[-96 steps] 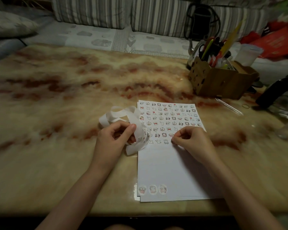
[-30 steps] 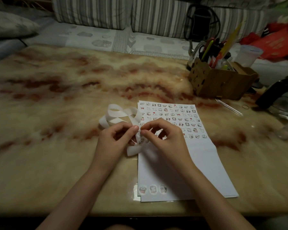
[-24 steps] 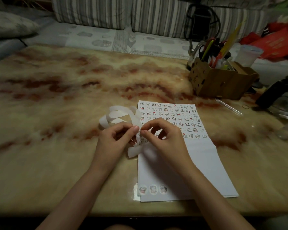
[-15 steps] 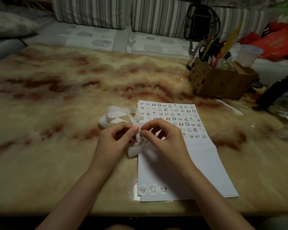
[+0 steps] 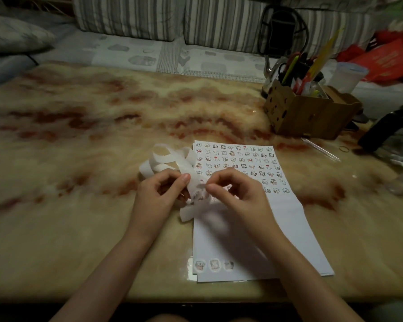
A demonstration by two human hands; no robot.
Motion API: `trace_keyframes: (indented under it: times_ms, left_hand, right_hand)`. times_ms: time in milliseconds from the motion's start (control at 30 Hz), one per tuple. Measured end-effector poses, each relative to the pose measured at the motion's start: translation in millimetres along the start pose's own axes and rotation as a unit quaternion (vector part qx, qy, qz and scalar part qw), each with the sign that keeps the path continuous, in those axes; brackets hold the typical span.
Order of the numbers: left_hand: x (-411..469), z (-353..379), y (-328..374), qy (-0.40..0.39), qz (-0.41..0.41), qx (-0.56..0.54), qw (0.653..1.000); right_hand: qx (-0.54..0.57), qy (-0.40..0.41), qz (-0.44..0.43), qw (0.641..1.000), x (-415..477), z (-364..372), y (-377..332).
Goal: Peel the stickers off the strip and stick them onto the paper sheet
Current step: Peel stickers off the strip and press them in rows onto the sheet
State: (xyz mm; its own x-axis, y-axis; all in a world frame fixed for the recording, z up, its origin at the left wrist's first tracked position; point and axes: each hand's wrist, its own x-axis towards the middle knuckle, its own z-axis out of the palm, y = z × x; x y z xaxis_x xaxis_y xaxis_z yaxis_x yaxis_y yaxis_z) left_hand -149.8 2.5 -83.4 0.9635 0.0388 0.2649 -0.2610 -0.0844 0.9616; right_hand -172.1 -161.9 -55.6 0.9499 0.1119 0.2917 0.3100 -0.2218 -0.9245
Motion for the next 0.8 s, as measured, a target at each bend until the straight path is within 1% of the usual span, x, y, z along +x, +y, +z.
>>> trace_keyframes:
  times_ms: [67, 100, 200, 300, 433, 633, 800]
  left_hand:
    - [0, 1, 0, -0.001, -0.004, 0.0, 1.0]
    - [-1, 1, 0, -0.002, -0.005, 0.001, 1.0]
    - [-2, 1, 1, -0.004, -0.006, 0.004, 1.0]
    - [-2, 1, 1, -0.004, -0.006, 0.006, 1.0]
    - [-1, 2, 1, -0.005, -0.006, 0.008, 1.0]
    - [-1, 2, 1, -0.003, -0.005, 0.009, 1.0]
    - [-1, 2, 0, -0.003, -0.006, 0.006, 1.0]
  right_hand:
    - [0.058, 0.022, 0.062, 0.996, 4, -13, -5]
    - [0.065, 0.031, 0.098, 0.993, 7, -22, -5]
    - [0.021, 0.045, 0.2, 0.979, 14, -53, 2]
    - [-0.032, 0.052, 0.25, 0.966, 16, -75, 14]
    - [-0.114, 0.049, 0.267, 0.956, 16, -85, 27]
    - [-0.143, 0.012, 0.272, 0.951, 15, -83, 28]
    - [-0.154, 0.017, 0.272, 0.95, 13, -82, 31]
